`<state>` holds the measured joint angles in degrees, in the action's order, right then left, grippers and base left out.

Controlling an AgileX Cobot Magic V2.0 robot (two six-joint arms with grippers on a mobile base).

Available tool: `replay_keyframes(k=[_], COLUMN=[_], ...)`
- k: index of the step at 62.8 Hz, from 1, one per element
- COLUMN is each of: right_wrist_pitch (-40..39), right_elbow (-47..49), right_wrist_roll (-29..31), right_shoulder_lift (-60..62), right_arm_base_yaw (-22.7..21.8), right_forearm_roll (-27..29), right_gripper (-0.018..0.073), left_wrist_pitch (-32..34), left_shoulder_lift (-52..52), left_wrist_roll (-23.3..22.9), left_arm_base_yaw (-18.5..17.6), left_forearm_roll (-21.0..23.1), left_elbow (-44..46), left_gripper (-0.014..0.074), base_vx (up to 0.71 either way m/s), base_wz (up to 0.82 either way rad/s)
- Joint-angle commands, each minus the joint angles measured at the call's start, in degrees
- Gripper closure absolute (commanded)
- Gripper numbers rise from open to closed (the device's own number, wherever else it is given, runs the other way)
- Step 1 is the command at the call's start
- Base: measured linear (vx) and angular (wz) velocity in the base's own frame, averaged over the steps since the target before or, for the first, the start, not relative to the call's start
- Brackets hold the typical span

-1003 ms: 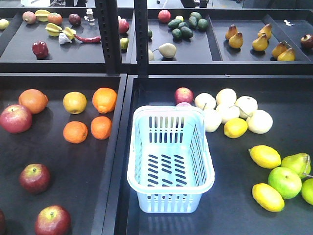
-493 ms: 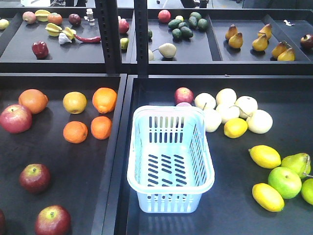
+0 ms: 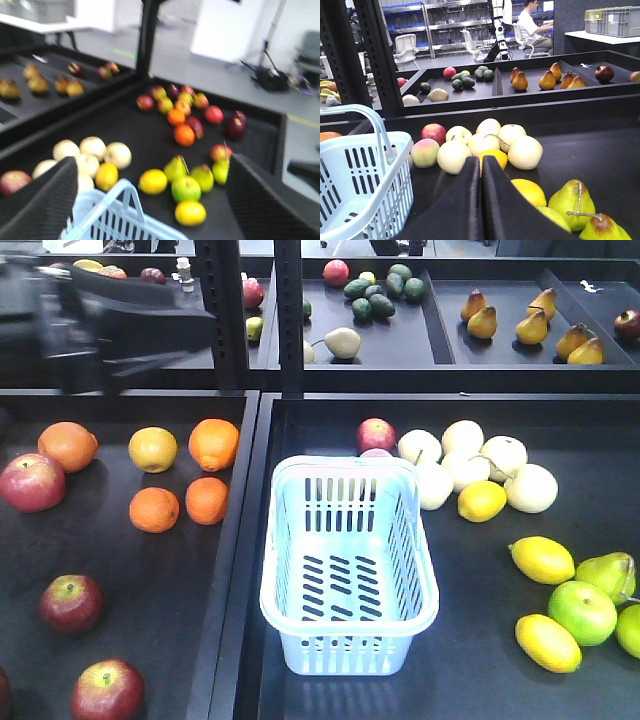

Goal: Pick three apples into basket with both arms
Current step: 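Reach the left gripper over the basket handle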

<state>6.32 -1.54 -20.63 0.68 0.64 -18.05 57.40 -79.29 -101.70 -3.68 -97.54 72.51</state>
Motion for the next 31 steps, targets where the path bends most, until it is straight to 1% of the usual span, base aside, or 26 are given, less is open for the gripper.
replay_keyframes(k=[1,3,11,17,25,31], right_wrist_pitch=[-4.1,-4.1,-4.1,-4.1,-4.1,-4.1], right_elbow=[-0.8,-0.8,-0.8,-0.8,-0.8,-0.8], right_wrist_roll=[0.5,0.5,0.5,0.5,0.5,0.5], right_shoulder_lift=[0.7,0.7,0.7,0.7,0.7,0.7], right_arm_base_yaw=[-0.1,-0.1,-0.1,-0.1,-0.1,-0.1], right_forearm_roll=[-0.7,-0.7,-0.7,-0.7,-0.7,-0.7], right_gripper=[0.0564,0.0564,0.0564,0.0564,0.0564,0.0564], left_wrist_pitch=[4.2,4.2,4.4,4.5,4.5,4.4], left_shoulder_lift=[-6.5,-8.5,-17.7,-22.9,-27.5,-30.1], left_wrist_roll=[-1.7,-1.7,1.6,1.7,2.0,4.9], left_arm_base_yaw=[-2.9,-3.8,-6.5,-7.9,-8.8,-8.9], left_forearm_roll=[-2.1,-4.5,-4.4,-4.4,-4.4,-4.4], left_elbow=[8.8,11.6,19.8,24.8,27.1,27.2], left_gripper=[-0.0034,-0.0028,0.0005,0.003,0.0041,0.0041], base_vx=[0.0,0.0,0.0,0.0,0.0,0.0], base_wz=[0.0,0.0,0.0,0.0,0.0,0.0])
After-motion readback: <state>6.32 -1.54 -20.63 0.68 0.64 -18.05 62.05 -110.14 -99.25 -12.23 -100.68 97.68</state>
